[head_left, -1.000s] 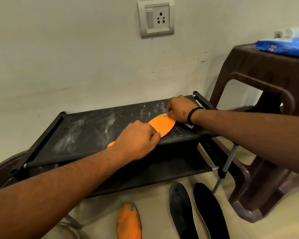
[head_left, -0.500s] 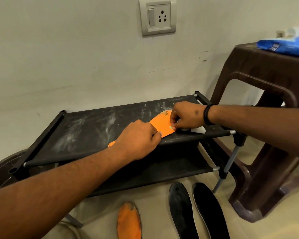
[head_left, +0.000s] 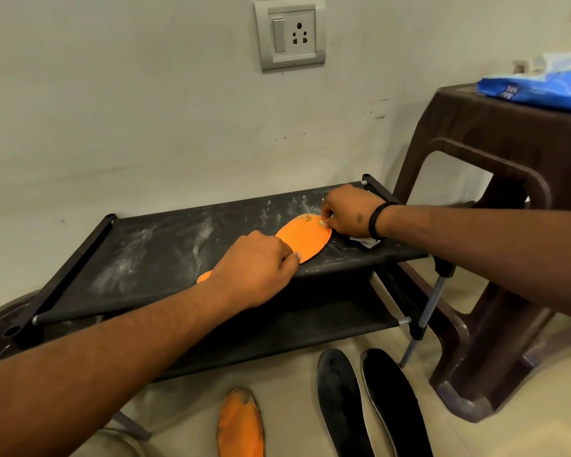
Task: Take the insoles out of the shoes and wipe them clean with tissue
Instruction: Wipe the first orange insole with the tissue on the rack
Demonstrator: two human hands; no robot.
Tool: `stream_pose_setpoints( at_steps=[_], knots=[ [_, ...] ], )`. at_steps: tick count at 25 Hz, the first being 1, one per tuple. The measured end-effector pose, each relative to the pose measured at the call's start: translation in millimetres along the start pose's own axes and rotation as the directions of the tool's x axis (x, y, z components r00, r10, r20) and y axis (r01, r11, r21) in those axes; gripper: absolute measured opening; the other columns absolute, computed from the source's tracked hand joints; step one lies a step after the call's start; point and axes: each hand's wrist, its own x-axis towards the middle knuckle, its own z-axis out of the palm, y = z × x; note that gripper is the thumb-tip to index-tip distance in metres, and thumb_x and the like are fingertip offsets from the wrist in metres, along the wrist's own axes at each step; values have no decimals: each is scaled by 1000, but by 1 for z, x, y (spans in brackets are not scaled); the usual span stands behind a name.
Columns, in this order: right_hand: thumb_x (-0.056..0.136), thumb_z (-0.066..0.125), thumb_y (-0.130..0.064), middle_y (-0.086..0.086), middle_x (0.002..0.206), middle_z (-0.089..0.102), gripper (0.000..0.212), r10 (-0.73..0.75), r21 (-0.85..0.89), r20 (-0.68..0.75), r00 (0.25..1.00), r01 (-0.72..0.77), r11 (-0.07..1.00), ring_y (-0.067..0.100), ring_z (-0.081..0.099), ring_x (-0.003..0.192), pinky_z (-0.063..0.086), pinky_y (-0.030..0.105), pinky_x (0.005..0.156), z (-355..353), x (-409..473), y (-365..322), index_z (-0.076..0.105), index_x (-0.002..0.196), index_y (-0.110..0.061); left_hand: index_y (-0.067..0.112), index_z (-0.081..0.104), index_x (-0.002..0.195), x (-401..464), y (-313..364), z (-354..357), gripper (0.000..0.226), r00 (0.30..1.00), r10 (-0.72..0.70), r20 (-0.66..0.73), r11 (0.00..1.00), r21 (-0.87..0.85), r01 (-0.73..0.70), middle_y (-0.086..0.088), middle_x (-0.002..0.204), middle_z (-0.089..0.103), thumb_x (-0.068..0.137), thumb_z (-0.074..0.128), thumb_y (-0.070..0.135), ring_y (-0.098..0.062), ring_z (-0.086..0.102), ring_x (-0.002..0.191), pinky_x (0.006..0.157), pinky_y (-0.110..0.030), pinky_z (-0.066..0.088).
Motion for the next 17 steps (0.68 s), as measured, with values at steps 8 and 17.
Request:
stream_pose_setpoints(
  at_steps=[8,17],
  knots=[
    [94,53,-16,10,92,65,17,-37,-134,-85,996,25,991,26,61,79,53,36,69,3,8,-21,66,87,-8,13,49,56,0,0,1,54,1000,-15,7,1000,-13,15,-2,48,39,104,45,37,-16,37,44,53,-29,27],
    [93,56,-15,6,81,65,18,-117,-1,108,987,118,993,25,61,79,54,36,76,-6,-8,-32,62,76,-15,16,46,55,-3,2,-1,53,997,-73,18,997,19,73,0,48,39,103,44,39,-16,38,45,52,-29,30]
  ],
)
